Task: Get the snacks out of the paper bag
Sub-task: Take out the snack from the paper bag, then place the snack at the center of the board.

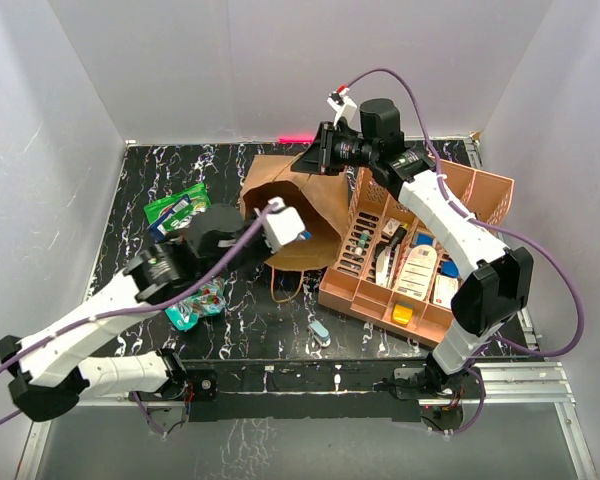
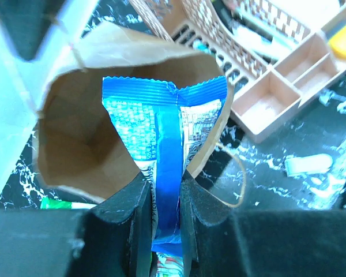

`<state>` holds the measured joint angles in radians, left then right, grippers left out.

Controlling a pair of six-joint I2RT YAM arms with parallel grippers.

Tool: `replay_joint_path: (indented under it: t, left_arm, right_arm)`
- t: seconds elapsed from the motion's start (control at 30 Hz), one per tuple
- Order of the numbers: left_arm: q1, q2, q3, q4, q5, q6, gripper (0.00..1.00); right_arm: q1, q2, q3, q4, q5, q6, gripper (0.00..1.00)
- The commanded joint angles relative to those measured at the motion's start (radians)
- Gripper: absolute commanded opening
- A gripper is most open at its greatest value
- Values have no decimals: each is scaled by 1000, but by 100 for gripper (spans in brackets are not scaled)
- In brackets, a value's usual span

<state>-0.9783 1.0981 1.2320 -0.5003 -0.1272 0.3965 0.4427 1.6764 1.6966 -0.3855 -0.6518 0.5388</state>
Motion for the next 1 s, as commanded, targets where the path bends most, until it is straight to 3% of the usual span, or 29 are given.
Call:
replay_joint_path:
  t: [0.0, 0.23, 0.3, 0.47, 0.6, 0.8, 0.97]
  left_arm:
    - [-4, -77, 126, -51, -45, -134, 11]
    - [2, -9, 254, -32, -551, -104, 11]
    - [56, 9, 254, -15, -602, -92, 10]
    - [473, 38, 185, -5, -281, -194, 6]
    - [660, 111, 157, -43, -94, -275, 4]
    - [691, 128, 55, -154, -98, -449, 2]
    - [691, 87, -43, -271, -161, -864, 0]
  right_arm:
    - [-16, -71, -24, 59, 32, -19, 7]
    - [-21, -110, -72, 65, 25, -19, 7]
    - [-21, -117, -77, 64, 24, -19, 7]
    - [-22, -118, -64, 58, 15, -16, 7]
    - [-22, -119, -53, 48, 9, -14, 7]
    - [-22, -131, -66, 52, 0, -8, 7]
    - [-23, -133, -88, 70, -11, 3, 7]
